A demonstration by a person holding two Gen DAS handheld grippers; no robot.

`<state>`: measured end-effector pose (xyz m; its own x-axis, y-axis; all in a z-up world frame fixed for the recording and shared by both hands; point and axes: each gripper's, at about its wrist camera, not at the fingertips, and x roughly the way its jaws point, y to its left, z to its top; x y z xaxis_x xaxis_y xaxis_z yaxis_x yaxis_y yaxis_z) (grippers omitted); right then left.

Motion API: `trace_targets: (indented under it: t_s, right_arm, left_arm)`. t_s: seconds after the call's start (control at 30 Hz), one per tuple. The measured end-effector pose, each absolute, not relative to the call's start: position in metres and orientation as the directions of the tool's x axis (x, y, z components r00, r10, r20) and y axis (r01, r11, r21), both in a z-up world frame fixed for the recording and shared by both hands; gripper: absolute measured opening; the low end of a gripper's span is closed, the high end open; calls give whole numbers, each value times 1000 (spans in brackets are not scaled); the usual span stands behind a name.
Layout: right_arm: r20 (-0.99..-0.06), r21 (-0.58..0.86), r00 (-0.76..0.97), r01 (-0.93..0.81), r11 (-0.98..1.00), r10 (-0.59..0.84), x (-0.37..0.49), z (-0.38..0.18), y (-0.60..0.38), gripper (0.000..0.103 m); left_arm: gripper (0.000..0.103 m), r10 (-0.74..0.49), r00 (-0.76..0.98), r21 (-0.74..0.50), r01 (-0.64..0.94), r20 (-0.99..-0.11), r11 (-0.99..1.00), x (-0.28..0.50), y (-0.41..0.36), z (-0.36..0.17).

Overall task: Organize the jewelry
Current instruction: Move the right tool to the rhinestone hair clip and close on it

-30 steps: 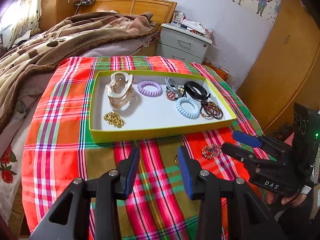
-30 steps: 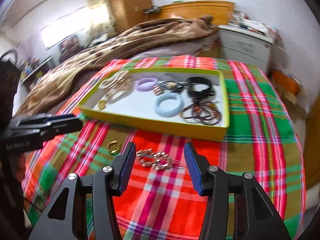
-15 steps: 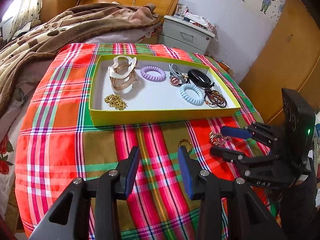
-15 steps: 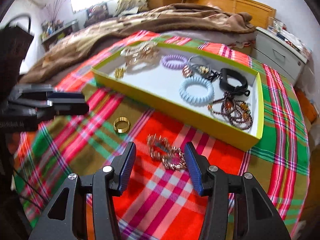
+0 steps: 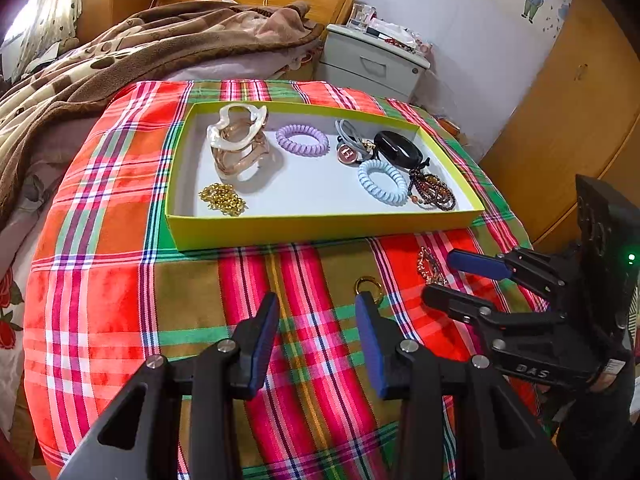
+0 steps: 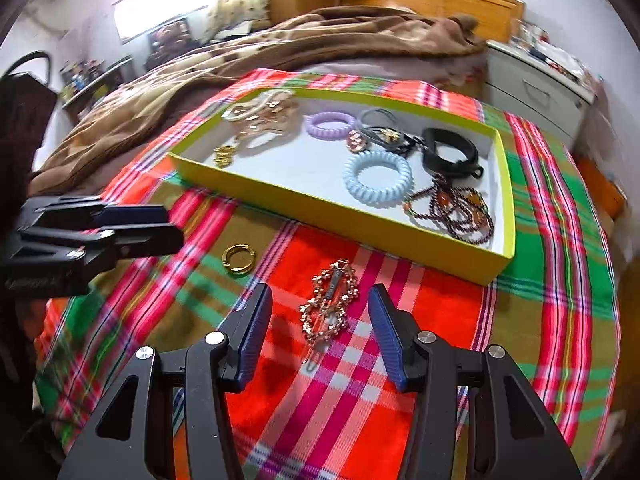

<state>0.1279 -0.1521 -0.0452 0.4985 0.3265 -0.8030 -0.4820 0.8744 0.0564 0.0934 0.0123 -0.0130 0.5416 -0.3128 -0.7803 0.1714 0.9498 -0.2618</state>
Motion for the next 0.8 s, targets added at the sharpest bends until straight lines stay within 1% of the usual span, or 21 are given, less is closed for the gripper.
trace_targets:
  t_s: [0.2,0.23,0.33,0.43,0.57,0.8]
  right_arm:
    - [-793,64,531,-413,909,297,129,-45,-157,50]
    - [-792,58,538,-403,913,288,129,-46,-158,47]
    - [-786,49,553,-392,919,277,128,-46,-158,30]
    - [-782,45,559,-391,919,276,128,-46,-159,25]
    - [-775,43,565,-398,916,282,124,-45,-160,20]
    - [-766,51,574,-396,917,290,123,-43,-163,19]
  left_arm:
    - [41,-309,534,-262,165,-787,951,95,12,-17]
    - [41,-309,533,-262,164,-787,951,96,11,-17]
    - [41,-308,530,-262,163,-790,951,97,10,-18]
    - [41,-307,524,-260,164,-794,952,97,8,-20]
    - [41,-307,520,-257,167,-797,952,97,6,-20]
    - [41,-301,509,-246,174,-807,954,98,0,-22]
